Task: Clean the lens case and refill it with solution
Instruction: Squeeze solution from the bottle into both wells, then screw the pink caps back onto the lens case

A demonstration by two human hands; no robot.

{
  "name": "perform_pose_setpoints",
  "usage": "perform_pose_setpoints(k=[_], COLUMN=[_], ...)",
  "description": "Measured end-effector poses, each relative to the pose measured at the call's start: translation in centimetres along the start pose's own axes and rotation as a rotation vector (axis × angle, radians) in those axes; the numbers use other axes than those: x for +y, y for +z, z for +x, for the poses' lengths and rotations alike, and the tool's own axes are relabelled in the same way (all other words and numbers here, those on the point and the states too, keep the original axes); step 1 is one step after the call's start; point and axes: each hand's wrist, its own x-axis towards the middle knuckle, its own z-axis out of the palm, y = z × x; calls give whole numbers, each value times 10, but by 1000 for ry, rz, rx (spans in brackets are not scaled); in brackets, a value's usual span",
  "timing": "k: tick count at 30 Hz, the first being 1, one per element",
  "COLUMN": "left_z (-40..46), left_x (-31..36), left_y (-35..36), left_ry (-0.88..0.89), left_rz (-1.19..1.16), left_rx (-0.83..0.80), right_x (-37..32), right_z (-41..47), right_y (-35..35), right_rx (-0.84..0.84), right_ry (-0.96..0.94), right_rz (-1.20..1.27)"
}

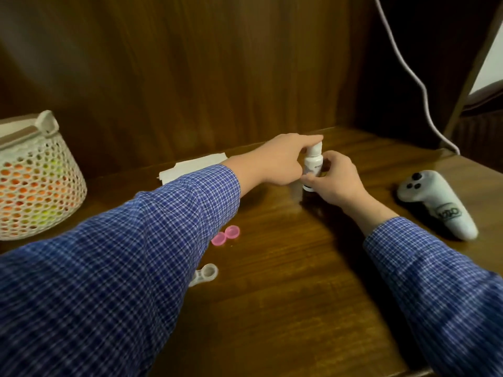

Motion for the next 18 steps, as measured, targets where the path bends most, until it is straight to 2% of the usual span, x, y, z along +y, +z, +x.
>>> perform_pose_setpoints(k=[8, 10, 12, 13, 15, 16, 18], left_z=[1, -9, -25, -37, -68, -86, -129], left_x=[-5, -7, -12, -15, -25, -32, -46], left_y=[-3, -10, -22, -28, -42, -47, -51], left_ry=[-19, -25, -40, -48, -67, -81, -109], left_rz=[-19, -22, -38, -34, -26, -41, -122], left_rx=[-15, 49, 168, 233, 354, 408, 498], right_x=[0, -2, -9, -14, -26, -33, -47], right_z=[1, 1, -3, -8, -26, -37, -60], right_y=[-4, -7, -13, -17, -20, -19, -6], right_rx=[-74, -116, -83, -19, 117, 102, -133], right_ry=[46, 116, 151, 112, -82, -182, -304], right_rz=[-15, -30, -41, -23, 55, 99, 129])
